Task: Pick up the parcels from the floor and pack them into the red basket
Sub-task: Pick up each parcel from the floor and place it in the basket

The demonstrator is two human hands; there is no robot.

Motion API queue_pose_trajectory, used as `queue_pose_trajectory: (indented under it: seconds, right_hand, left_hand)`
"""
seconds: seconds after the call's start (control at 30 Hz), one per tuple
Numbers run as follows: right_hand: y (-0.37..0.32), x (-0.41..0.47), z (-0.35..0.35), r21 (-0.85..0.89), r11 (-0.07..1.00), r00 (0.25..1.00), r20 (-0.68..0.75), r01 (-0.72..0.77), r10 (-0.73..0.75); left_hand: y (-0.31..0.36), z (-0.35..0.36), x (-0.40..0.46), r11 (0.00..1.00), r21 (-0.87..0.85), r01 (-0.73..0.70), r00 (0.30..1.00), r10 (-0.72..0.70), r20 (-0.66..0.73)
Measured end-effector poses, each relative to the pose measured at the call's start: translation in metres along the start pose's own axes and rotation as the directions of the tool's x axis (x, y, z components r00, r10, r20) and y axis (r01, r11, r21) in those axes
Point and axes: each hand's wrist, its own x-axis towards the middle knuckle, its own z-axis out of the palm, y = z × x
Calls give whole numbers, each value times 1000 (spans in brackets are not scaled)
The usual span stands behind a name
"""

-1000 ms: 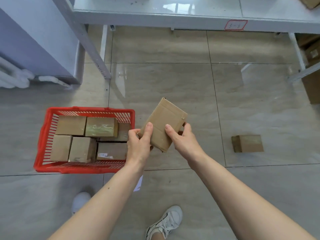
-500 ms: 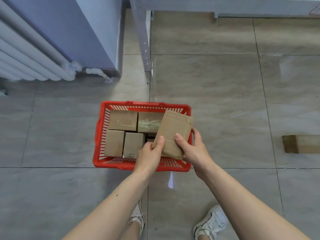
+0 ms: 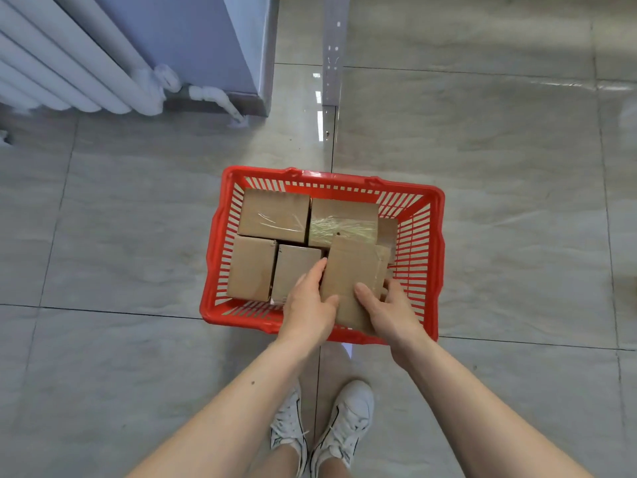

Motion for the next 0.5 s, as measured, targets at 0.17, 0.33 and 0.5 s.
queue_pose_trajectory:
  seconds: [0.17,0.33,0.5]
  right_hand:
    - [23,44,8,-118,992,999,-19,-30,28]
    - [44,80,23,-193,979,998,-16,-59,56]
    - [59,103,37,-244,968,998,-46,-56,46]
  left_hand:
    - [-22,21,33,995,99,30,999,-28,-16]
    - [-43,38,61,941,332,66,997,-46,-70]
    - [-62,45,76,895,441,67,994,-23,-105]
